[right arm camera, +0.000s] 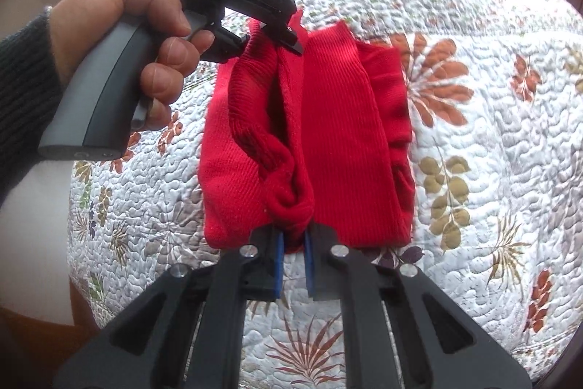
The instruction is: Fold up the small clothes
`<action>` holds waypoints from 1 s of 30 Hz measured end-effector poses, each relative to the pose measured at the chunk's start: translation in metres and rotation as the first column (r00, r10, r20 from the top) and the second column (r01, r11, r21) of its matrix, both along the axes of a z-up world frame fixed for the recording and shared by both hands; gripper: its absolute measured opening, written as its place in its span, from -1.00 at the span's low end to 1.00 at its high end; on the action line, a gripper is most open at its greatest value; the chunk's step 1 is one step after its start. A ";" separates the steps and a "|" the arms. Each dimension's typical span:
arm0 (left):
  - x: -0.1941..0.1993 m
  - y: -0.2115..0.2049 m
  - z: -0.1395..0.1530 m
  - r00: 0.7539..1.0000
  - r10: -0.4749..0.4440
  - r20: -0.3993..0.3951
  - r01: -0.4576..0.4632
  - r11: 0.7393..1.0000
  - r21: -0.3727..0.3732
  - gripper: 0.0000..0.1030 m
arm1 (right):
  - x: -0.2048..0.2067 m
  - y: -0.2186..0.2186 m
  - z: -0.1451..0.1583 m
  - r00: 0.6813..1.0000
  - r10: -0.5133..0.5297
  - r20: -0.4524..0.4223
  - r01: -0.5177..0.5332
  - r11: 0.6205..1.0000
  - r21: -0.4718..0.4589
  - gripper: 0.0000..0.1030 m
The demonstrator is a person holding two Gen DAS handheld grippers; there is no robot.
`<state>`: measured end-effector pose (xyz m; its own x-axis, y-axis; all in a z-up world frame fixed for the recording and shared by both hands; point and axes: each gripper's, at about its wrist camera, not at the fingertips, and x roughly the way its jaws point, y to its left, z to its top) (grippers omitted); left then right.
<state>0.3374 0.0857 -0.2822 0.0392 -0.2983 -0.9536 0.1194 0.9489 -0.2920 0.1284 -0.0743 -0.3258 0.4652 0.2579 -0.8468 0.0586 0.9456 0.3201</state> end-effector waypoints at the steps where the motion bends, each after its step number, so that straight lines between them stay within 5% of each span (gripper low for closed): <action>1: -0.002 -0.005 -0.001 1.000 -0.005 0.012 0.005 1.000 0.023 -0.71 | 0.000 -0.002 -0.003 1.000 -0.002 -0.003 0.002 1.000 0.007 -0.86; 10: -0.015 -0.048 -0.011 0.992 -0.047 0.120 0.017 0.971 0.239 -0.71 | -0.002 -0.030 -0.034 0.999 -0.008 -0.044 0.012 0.996 0.084 -0.86; 23: -0.025 -0.066 -0.009 0.979 -0.026 0.203 -0.042 0.946 0.322 -0.72 | -0.009 -0.055 -0.045 0.999 0.004 -0.048 0.003 0.989 0.150 -0.87; 30: -0.025 -0.081 -0.023 0.982 -0.042 0.183 -0.025 0.937 0.347 -0.71 | -0.011 -0.069 -0.061 0.997 -0.009 -0.082 0.025 0.980 0.196 -0.88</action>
<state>0.3121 0.0050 -0.3052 0.2233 0.0482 -0.9736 0.1479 0.9855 0.0827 0.1175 -0.1433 -0.3868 0.4034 0.4157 -0.8151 0.1074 0.8632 0.4934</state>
